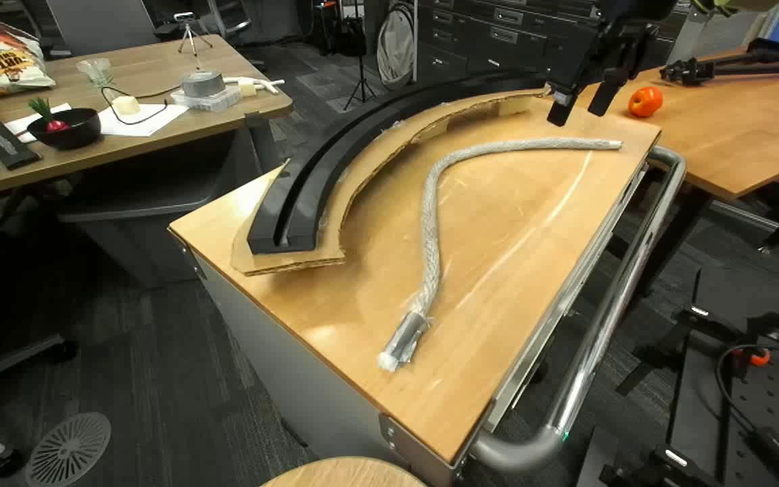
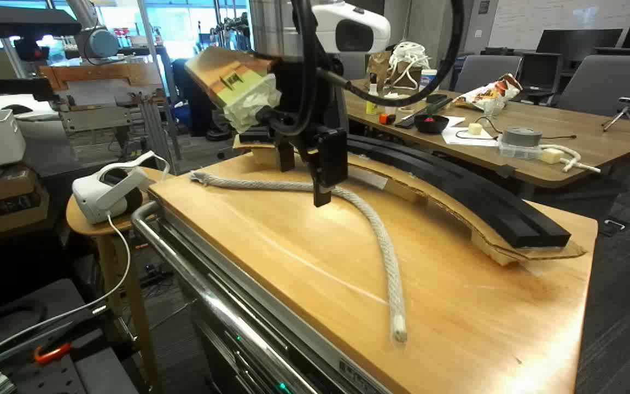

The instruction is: Put the white rope on the black board

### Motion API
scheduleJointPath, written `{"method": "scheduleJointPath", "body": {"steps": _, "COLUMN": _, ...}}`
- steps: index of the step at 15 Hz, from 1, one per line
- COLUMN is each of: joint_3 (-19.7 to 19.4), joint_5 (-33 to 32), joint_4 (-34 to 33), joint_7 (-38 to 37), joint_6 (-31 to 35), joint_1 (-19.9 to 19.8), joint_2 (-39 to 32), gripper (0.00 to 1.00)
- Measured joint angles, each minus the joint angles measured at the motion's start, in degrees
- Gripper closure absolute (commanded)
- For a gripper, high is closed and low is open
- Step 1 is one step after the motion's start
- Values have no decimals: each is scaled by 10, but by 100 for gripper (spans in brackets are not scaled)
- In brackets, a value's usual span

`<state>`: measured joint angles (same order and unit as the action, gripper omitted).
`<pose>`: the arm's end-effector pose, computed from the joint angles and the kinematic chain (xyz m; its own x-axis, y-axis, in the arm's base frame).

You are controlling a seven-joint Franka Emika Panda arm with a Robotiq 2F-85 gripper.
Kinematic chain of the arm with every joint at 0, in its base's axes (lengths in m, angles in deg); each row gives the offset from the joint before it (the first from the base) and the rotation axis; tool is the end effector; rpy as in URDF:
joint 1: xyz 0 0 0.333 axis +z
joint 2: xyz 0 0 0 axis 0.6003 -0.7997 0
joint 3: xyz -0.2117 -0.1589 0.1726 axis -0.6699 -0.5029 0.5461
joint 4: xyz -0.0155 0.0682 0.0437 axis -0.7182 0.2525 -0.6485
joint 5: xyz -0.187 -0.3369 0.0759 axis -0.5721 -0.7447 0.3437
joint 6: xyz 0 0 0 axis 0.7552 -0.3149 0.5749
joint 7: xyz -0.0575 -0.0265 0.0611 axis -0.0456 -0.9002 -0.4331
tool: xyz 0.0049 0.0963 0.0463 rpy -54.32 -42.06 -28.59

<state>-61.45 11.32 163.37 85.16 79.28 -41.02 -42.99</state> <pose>0.4335 -0.1133 0.3735 0.9609 -0.2601 0.0952 -0.2496 -0.9621 -0.1101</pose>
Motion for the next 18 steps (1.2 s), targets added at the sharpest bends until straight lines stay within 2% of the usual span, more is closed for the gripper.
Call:
{"method": "scheduleJointPath", "body": {"steps": 9, "joint_3": 0, "joint_5": 0, "joint_4": -6, "joint_7": 0, "joint_6": 0, "joint_1": 0, "joint_2": 0, "gripper": 0}}
{"method": "scheduleJointPath", "body": {"steps": 15, "joint_3": 20, "joint_5": -161, "joint_4": 18, "joint_7": 28, "joint_6": -28, "joint_1": -17, "joint_2": 4, "gripper": 0}}
{"method": "scheduleJointPath", "body": {"steps": 18, "joint_3": 41, "joint_5": -197, "joint_4": 26, "joint_7": 63, "joint_6": -43, "joint_1": -12, "joint_2": 20, "gripper": 0}}
